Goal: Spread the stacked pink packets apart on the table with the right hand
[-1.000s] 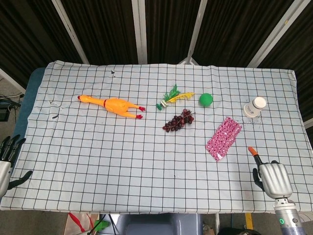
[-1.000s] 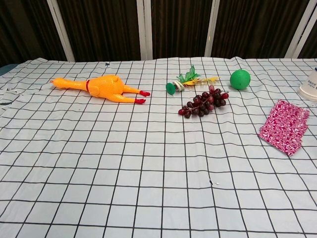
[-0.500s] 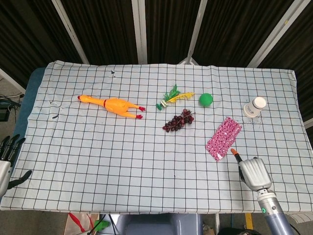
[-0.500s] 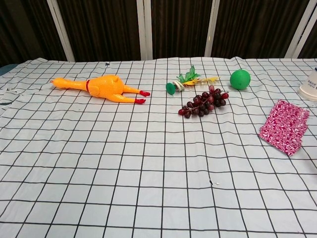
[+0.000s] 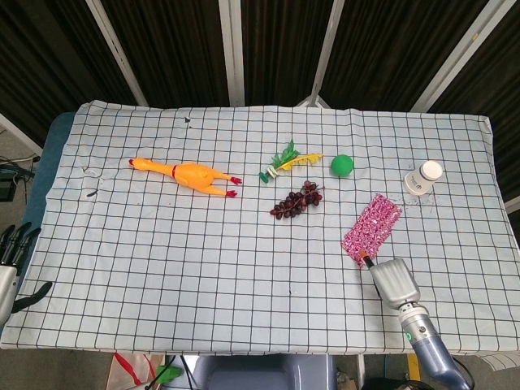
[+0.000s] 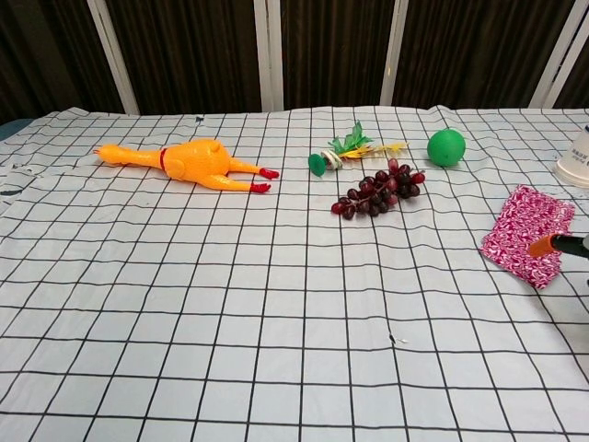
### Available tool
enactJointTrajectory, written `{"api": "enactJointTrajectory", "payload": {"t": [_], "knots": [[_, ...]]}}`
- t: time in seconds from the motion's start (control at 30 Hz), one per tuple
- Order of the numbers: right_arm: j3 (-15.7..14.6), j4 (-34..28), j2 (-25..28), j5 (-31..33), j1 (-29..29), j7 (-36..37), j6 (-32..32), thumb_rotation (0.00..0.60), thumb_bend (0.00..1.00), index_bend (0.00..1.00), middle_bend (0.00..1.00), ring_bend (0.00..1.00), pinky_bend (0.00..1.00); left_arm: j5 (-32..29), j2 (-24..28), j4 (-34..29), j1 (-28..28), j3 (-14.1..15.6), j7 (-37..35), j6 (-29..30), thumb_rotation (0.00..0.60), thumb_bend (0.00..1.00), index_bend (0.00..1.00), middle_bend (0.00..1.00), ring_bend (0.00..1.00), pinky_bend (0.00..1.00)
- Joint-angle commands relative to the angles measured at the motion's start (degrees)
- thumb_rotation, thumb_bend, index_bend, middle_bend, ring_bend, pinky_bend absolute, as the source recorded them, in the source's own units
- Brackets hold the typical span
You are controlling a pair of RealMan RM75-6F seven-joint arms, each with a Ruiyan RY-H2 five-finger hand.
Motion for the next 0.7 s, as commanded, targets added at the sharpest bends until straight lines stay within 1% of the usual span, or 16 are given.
{"api": "enactJointTrajectory", "payload": {"t": [0.03,0.23,0.4,0.7], "knots": [[0.42,0.36,-1.19,2.26,1.34,-1.81,-0.97,0.600,0.73,0.18,0.82,0.83,0.62,-0.14,0.00,0.03,-0.02,-0.04,-0.02,-0.09,0.600,0.27,0.10,0.04,0.03,0.17],[0.50,1.46,-2.26,5.28,2.67,-3.44,-1.34,0.600,0.73,0.18,0.82,0.83,0.62,-0.31,-0.04,0.00,-0.04,-0.10,0.19,-0.16,0.600,0.27,0.10,0.04,0.03,0.17],[0.11,2.39,-2.70,7.02,3.31,-3.07,-1.89,0.600,0.73,0.18,0.82,0.83,0.62,-0.47,-0.12,-0.11,-0.07,-0.10,0.57,-0.33,0.600,0.27,0.10,0.04,0.03,0.17],[-1.23,2.67,-3.06,7.72,4.08,-2.70,-1.89,0.600,0.73,0.18,0.82,0.83,0.62,-0.52,-0.32,-0.23,-0.12,-0.09,1.28,-0.45,0.600,0.27,0.10,0.04,0.03,0.17]]}}
